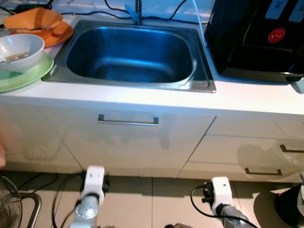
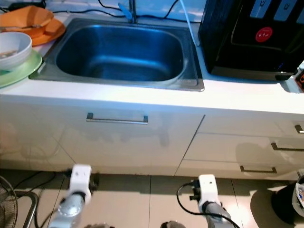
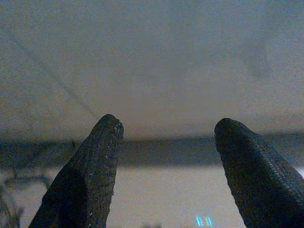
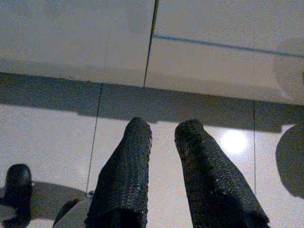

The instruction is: Kitchen organization

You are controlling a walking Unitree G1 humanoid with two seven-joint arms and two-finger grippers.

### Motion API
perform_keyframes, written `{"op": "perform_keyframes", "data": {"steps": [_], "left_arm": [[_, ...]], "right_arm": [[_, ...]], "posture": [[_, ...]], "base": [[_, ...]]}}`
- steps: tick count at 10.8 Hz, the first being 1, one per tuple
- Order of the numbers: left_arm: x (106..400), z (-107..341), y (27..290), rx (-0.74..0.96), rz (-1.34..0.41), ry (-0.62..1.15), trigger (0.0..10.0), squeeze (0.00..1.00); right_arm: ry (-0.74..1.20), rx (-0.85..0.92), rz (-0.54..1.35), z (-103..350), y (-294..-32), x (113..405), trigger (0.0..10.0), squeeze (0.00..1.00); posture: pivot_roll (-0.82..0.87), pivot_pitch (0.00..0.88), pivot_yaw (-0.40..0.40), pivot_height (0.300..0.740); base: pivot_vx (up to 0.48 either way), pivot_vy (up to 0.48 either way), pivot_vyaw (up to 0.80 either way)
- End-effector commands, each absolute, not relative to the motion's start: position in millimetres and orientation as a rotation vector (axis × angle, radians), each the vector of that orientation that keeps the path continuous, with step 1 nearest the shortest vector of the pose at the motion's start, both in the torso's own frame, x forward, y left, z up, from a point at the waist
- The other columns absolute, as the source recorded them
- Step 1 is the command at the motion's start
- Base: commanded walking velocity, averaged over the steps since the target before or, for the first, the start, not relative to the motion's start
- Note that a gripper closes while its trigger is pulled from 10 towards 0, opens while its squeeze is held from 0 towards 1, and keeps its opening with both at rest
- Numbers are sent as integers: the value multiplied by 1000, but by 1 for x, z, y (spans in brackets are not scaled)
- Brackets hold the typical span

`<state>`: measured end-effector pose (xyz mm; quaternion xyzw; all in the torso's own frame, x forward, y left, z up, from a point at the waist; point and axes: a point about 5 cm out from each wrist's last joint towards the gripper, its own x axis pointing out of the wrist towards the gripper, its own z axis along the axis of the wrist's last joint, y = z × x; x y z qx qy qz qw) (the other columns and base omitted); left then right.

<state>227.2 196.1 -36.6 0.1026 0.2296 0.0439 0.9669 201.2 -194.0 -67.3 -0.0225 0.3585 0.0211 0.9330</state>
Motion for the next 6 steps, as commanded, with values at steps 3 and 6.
{"op": "perform_keyframes", "data": {"steps": [3, 6], "left_arm": [[232, -6, 198, 300, 126, 213, 10000, 0], [234, 42, 197, 330, 146, -25, 10000, 0]], "right_arm": [[609, -44, 2, -61, -199, 201, 10000, 0], [515, -70, -28, -54, -202, 203, 10000, 0]], "posture": [[41, 140, -73, 740], [34, 153, -79, 740]], "base": [[0, 0, 0], [0, 0, 0]]}}
